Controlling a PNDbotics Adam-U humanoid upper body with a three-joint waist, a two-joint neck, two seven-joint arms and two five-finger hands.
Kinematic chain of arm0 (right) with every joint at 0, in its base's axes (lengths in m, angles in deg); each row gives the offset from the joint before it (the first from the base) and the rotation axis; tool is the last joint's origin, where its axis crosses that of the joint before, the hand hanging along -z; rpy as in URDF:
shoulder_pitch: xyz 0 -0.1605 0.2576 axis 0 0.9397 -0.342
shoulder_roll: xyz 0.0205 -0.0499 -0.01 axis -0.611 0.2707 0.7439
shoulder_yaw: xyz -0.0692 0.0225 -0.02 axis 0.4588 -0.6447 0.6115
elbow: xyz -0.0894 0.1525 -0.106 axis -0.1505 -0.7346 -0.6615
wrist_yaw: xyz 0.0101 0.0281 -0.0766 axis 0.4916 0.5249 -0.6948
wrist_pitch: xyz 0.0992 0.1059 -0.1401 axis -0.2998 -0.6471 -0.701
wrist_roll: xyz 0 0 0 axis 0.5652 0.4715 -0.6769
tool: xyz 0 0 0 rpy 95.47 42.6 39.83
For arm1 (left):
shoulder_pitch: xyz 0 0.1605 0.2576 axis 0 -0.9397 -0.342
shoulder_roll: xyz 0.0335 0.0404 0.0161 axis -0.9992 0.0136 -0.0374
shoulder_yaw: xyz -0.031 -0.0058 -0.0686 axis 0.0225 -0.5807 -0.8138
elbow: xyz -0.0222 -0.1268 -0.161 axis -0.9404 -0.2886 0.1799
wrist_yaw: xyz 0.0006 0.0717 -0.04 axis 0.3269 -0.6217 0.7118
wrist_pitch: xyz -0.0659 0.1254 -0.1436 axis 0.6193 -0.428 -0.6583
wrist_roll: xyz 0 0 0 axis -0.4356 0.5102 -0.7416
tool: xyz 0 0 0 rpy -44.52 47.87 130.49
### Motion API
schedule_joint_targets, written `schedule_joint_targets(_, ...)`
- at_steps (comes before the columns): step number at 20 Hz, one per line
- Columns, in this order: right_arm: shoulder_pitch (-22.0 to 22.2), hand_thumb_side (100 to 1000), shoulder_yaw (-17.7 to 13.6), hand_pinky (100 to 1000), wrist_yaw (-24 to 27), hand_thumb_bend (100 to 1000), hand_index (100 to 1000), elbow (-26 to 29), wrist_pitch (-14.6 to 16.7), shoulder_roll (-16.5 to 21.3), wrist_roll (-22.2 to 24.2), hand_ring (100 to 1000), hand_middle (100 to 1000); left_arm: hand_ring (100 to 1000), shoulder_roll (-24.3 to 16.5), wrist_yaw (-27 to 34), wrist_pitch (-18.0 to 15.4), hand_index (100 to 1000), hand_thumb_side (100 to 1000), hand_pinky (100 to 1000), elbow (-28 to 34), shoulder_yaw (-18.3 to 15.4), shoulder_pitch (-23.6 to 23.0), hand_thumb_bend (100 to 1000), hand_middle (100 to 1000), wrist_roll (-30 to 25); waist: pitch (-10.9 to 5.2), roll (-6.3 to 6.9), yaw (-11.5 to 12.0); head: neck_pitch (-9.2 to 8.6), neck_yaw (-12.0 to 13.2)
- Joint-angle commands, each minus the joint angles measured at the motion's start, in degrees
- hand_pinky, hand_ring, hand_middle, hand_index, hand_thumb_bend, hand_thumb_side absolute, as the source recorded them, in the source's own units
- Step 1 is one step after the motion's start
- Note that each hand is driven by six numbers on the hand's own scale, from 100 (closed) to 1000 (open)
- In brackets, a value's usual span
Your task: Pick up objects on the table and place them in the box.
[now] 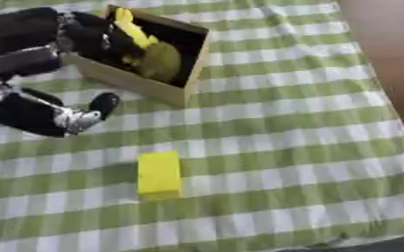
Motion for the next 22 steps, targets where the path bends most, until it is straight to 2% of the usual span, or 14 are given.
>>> schedule_joint_targets(1,-0.2,523,-0.5,1000,0.2,100,894,0.8,-0.3,2.0,0.0,1000,487,841,-0.8,-1.7,-0.3,903,336,818,0.8,1.0,1.2,100,784,-1.7,-2.28,0.77,0.3,0.45,0.0)
schedule_joint_targets(4,0.0,523,-0.5,1000,0.3,100,894,0.8,-0.6,2.0,0.0,1000,487,846,0.3,-2.7,0.0,901,403,829,0.8,2.3,2.0,100,780,-2.9,-2.61,0.92,0.6,0.82,0.1)
schedule_joint_targets(6,0.2,523,-0.5,1000,0.3,100,895,0.8,-0.9,1.9,0.1,1000,486,849,1.3,-3.3,0.6,898,478,838,0.8,2.8,2.1,100,774,-3.6,-2.83,1.1,0.9,0.89,0.1)
schedule_joint_targets(7,0.3,512,-0.5,1000,0.3,100,895,0.8,-1.1,1.9,0.1,1000,485,852,1.8,-3.8,1.2,897,487,843,0.8,3.0,1.9,171,771,-3.8,-2.93,1.21,1.1,0.9,0.1)
schedule_joint_targets(8,0.4,523,-0.6,1000,0.3,100,895,0.8,-1.3,1.9,0.2,1000,485,855,2.3,-4.4,1.8,898,610,847,0.8,3.3,1.6,134,773,-4.1,-2.99,1.3,1.2,0.91,0.0)
schedule_joint_targets(11,0.5,523,-0.5,1000,0.1,100,896,0.8,-1.8,1.8,0.5,1000,484,863,3.3,-6.8,3.5,888,828,861,0.8,4.3,0.8,250,765,-4.0,-3.13,1.51,1.5,0.91,0.1)
schedule_joint_targets(17,0.6,523,-0.5,1000,0.1,100,896,0.6,-2.1,1.7,0.9,1000,480,873,4.8,-10.0,3.5,853,971,876,0.8,6.1,0.6,331,766,-3.0,-3.14,1.48,1.5,0.91,0.0)
schedule_joint_targets(22,0.9,523,-0.5,1000,0.0,100,896,0.6,-2.2,1.7,1.1,1000,477,883,5.4,-11.2,3.6,898,976,886,0.8,7.4,0.3,358,779,-5.0,-3.1,1.55,1.6,0.91,-0.1)
